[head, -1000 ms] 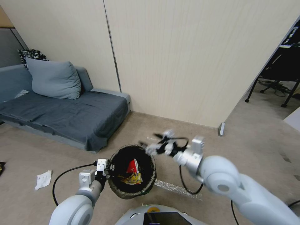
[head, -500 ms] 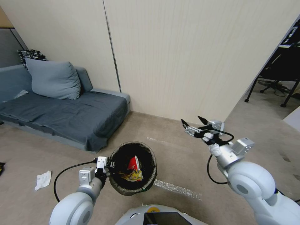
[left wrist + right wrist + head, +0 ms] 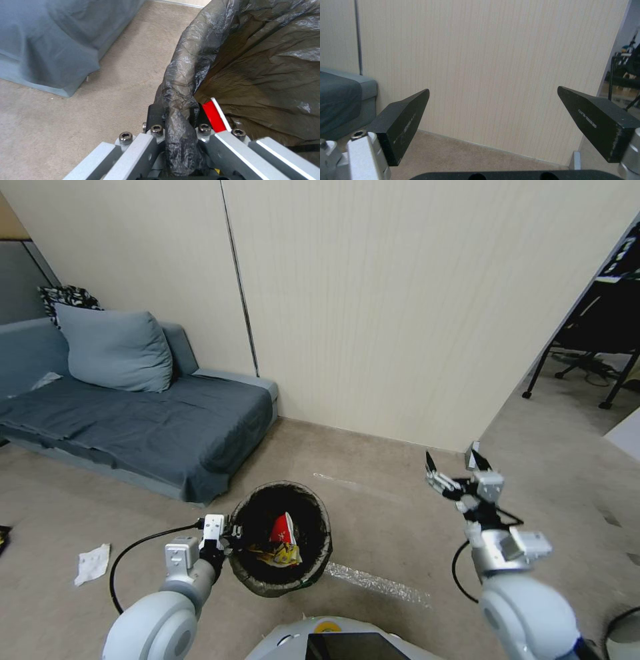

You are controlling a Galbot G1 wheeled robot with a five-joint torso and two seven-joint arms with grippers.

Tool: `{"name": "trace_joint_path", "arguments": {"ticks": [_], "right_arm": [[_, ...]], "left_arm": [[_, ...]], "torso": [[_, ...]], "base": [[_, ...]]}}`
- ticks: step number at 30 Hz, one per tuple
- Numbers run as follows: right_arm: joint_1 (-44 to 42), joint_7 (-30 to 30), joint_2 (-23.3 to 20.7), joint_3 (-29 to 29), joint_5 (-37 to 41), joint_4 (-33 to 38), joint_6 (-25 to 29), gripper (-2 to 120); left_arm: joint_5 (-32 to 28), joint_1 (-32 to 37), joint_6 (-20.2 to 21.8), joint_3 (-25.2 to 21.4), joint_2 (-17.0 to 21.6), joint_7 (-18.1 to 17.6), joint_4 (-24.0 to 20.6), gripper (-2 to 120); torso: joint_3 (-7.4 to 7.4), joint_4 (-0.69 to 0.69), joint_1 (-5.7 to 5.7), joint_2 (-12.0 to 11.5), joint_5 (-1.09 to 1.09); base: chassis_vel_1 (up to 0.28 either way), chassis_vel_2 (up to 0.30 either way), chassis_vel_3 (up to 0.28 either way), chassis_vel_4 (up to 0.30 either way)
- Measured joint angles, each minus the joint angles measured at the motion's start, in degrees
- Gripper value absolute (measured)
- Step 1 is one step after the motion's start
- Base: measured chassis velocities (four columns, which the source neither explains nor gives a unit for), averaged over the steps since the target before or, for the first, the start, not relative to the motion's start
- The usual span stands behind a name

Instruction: Pick up the trash bin, then pick up the garbage from the floor and place it into the trash bin.

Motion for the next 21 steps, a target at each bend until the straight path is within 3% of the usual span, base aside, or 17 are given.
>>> {"name": "trace_joint_path", "arguments": {"ticks": [7, 21], "right_arm": [[-3.8, 1.7, 1.8, -5.4, -4.5, -0.6, 5.0, 100], [-5.2, 1.7, 3.2, -5.8, -3.6, -2.7, 6.9, 100]], "left_arm": [[1.3, 0.1, 0.0, 0.1, -0.8, 0.0, 0.0, 1], [4.9, 0.6, 0.0, 0.5, -1.6, 1.7, 0.0, 1]], "torso": [[0.00, 0.00, 0.00, 0.0, 0.00], [0.00, -0.01, 0.00, 0.0, 0.01]], "base": [[0.000, 0.000, 0.000, 0.000], [0.000, 0.000, 0.000, 0.000]]}}
